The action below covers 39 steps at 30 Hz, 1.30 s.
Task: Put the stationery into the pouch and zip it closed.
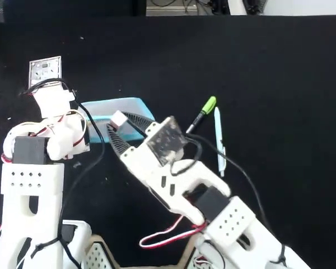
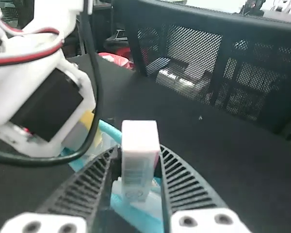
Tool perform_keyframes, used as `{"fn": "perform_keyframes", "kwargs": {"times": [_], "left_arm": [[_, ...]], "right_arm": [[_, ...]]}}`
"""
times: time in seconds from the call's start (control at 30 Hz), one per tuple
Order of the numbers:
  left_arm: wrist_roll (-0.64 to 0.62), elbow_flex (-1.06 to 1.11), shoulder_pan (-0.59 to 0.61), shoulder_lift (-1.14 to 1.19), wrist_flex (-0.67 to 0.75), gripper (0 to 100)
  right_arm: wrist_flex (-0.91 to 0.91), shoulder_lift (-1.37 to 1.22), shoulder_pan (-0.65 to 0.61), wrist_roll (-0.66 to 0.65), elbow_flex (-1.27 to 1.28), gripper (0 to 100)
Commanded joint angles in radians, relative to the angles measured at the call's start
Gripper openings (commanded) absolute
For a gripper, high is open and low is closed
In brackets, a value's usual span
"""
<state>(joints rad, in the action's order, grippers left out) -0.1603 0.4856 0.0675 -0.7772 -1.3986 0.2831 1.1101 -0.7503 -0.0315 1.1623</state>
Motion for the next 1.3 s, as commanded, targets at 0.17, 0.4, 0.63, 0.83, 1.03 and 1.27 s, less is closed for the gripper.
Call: {"fn": "perform_keyframes", "kwargs": {"times": [0.17, 0.4, 0.63, 0.83, 1.03, 1.27], "left_arm": [[0.006, -0.005, 0.002, 0.000, 0.009, 3], [0.006, -0.008, 0.002, 0.000, 0.009, 3], [0.006, -0.010, 0.002, 0.000, 0.008, 3], [0.006, -0.010, 0.002, 0.000, 0.006, 3], [0.006, -0.010, 0.002, 0.000, 0.008, 3], [0.006, -0.007, 0.002, 0.000, 0.009, 3]], "right_arm": [[-0.049, 0.140, 0.015, -0.009, 0.150, 2.4], [-0.160, 0.084, 0.014, -0.011, 0.202, 0.9], [-0.259, -0.087, 0.017, -0.201, 0.151, 1.1], [-0.285, -0.082, 0.011, -0.213, 0.173, 1.1], [-0.052, -0.024, 0.011, -0.206, 0.120, 6.1], [0.539, 0.025, 0.015, -0.032, -0.286, 30.7]]}}
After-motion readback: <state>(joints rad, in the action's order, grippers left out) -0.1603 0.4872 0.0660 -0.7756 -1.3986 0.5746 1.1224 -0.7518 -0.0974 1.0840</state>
